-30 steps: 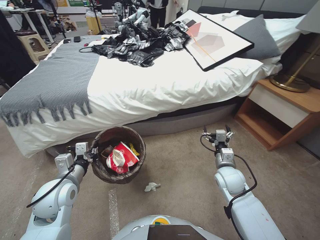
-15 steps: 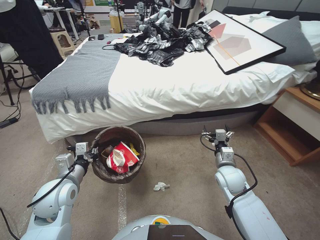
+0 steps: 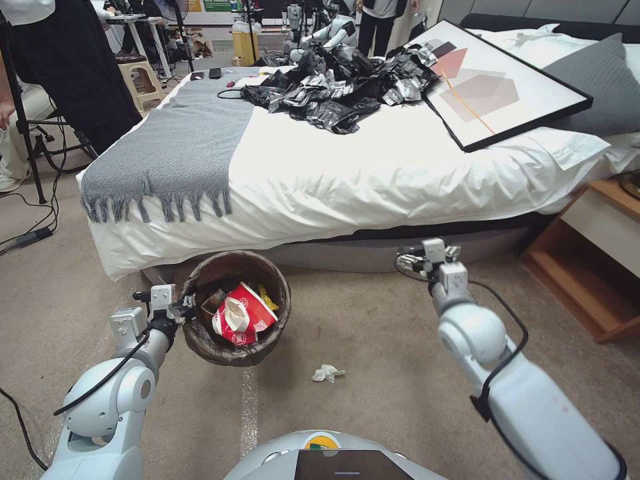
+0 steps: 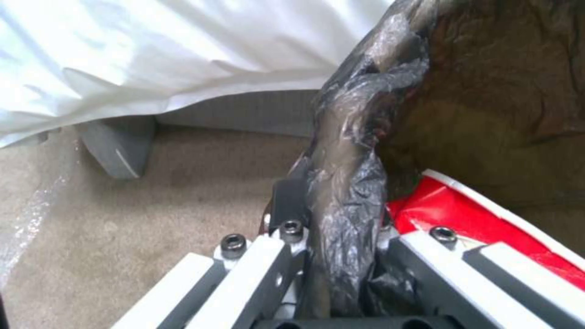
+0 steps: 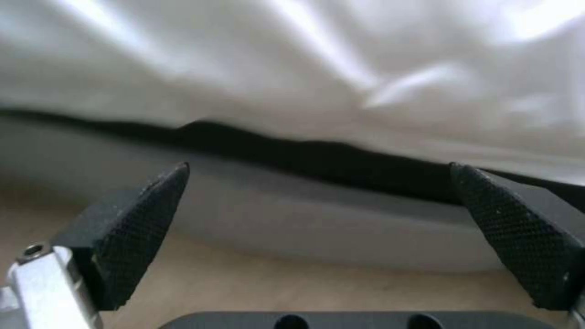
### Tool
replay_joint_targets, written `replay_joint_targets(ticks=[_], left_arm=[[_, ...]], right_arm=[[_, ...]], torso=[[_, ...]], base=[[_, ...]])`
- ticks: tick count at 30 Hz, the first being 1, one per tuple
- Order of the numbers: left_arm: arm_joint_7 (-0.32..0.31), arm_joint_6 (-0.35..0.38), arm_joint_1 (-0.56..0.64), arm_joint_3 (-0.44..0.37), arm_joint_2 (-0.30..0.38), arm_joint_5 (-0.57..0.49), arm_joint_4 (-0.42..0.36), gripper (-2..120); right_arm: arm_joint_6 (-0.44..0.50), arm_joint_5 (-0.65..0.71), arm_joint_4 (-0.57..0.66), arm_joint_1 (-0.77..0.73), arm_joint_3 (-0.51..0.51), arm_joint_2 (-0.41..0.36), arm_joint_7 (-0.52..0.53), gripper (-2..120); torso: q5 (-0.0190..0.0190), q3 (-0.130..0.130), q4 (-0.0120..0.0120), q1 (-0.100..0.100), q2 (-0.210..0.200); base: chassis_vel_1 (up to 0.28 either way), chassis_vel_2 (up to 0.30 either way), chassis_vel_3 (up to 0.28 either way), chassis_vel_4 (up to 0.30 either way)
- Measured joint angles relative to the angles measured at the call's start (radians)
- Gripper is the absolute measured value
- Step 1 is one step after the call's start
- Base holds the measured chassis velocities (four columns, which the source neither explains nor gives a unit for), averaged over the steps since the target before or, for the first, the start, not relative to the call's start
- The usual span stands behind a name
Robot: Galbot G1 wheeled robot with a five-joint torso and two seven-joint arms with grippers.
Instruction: Pick up the trash bin, then pick up the garbage from the floor and place it into the trash bin.
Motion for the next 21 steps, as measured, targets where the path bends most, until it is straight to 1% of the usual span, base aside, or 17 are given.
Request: replay_joint_targets(ticks=[1, 2, 3, 4, 5, 6, 7, 8, 9, 11, 12, 13, 14, 15, 18, 21], left_arm=[[0.0, 0.0, 0.002, 0.0, -0.002, 0.002, -0.004, 0], [0.001, 0.0, 0.004, 0.0, -0.002, 0.002, -0.006, 0], [0.001, 0.0, 0.004, 0.0, -0.002, 0.002, -0.006, 0], [0.001, 0.0, 0.005, 0.0, -0.002, 0.003, -0.008, 0], [0.001, 0.0, 0.005, -0.001, -0.002, 0.003, -0.01, 0], [0.001, 0.0, 0.005, -0.001, -0.002, 0.003, -0.01, 0], [0.002, 0.0, 0.006, -0.002, -0.003, 0.004, -0.012, 0], [0.002, 0.0, 0.008, -0.002, -0.005, 0.004, -0.014, 0], [0.002, 0.0, 0.008, -0.002, -0.005, 0.004, -0.014, 0], [0.003, 0.0, 0.012, -0.002, -0.008, 0.007, -0.016, 0], [0.003, 0.0, 0.013, -0.002, -0.01, 0.008, -0.017, 0], [0.003, 0.0, 0.013, -0.002, -0.01, 0.008, -0.017, 0], [0.003, 0.0, 0.013, -0.001, -0.012, 0.01, -0.018, 0], [0.003, 0.0, 0.013, -0.001, -0.013, 0.011, -0.018, 0], [0.003, 0.0, 0.011, 0.0, -0.014, 0.012, -0.018, 0], [0.004, 0.0, 0.01, 0.001, -0.014, 0.014, -0.016, 0]], right_arm=[[-0.066, 0.127, -0.036, 0.082, -0.081, -0.037, -0.003, 100], [-0.077, 0.195, -0.061, 0.125, -0.129, -0.052, -0.009, 100], [-0.077, 0.195, -0.061, 0.125, -0.129, -0.052, -0.009, 100], [-0.084, 0.254, -0.1, 0.179, -0.191, -0.067, -0.037, 100], [-0.085, 0.273, -0.127, 0.211, -0.225, -0.072, -0.06, 100], [-0.085, 0.273, -0.127, 0.211, -0.225, -0.072, -0.06, 100], [-0.085, 0.307, -0.168, 0.26, -0.281, -0.073, -0.088, 100], [-0.085, 0.33, -0.192, 0.291, -0.323, -0.07, -0.101, 100], [-0.085, 0.33, -0.192, 0.291, -0.323, -0.07, -0.101, 100], [-0.082, 0.347, -0.252, 0.351, -0.423, -0.053, -0.113, 100], [-0.081, 0.349, -0.268, 0.363, -0.45, -0.047, -0.114, 100], [-0.081, 0.349, -0.268, 0.363, -0.45, -0.047, -0.114, 100], [-0.079, 0.348, -0.299, 0.379, -0.493, -0.036, -0.118, 100], [-0.078, 0.344, -0.318, 0.383, -0.514, -0.029, -0.121, 100], [-0.077, 0.328, -0.356, 0.384, -0.545, -0.014, -0.125, 100], [-0.075, 0.313, -0.381, 0.373, -0.559, -0.003, -0.125, 100]], torso=[[0.0001, 0.0, -0.0001, 0.0, 0.0], [0.0002, 0.0, 0.0, 0.0, 0.0], [0.0002, 0.0, 0.0, 0.0, 0.0], [0.0001, 0.0, -0.0002, 0.0, 0.0], [0.0002, 0.0, -0.0001, 0.0, 0.0], [0.0002, 0.0, -0.0001, 0.0, 0.0], [0.0002, 0.0, -0.0006, 0.0, 0.0], [-0.0001, 0.0, -0.0005, 0.0, 0.0], [-0.0001, 0.0, -0.0005, 0.0, 0.0], [0.0002, 0.0, -0.0002, 0.0, 0.0], [0.0, 0.0, -0.0002, 0.0, 0.0], [0.0, 0.0, -0.0002, 0.0, 0.0], [0.0001, 0.0, -0.0001, 0.0, 0.0], [0.0002, 0.0, -0.0002, 0.0, 0.0], [-0.0001, 0.0, -0.0006, 0.0, 0.0], [0.0002, 0.0, -0.0005, 0.0, 0.0]], base=[[0.0, 0.0, 0.0, 0.0], [0.0, 0.0, 0.0, 0.0], [0.0, 0.0, 0.0, 0.0], [0.0, 0.0, 0.0, 0.0], [0.0, 0.0, 0.0, 0.0], [0.0, 0.0, 0.0, 0.0], [0.0, 0.0, 0.0, 0.0], [0.0, 0.0, 0.0, 0.0], [0.0, 0.0, 0.0, 0.0], [0.0, 0.0, 0.0, 0.0], [0.0, 0.0, 0.0, 0.0], [0.0, 0.0, 0.0, 0.0], [0.0, 0.0, 0.0, 0.0], [0.0, 0.0, 0.0, 0.0], [0.0, 0.0, 0.0, 0.0], [0.0, 0.0, 0.0, 0.0]])
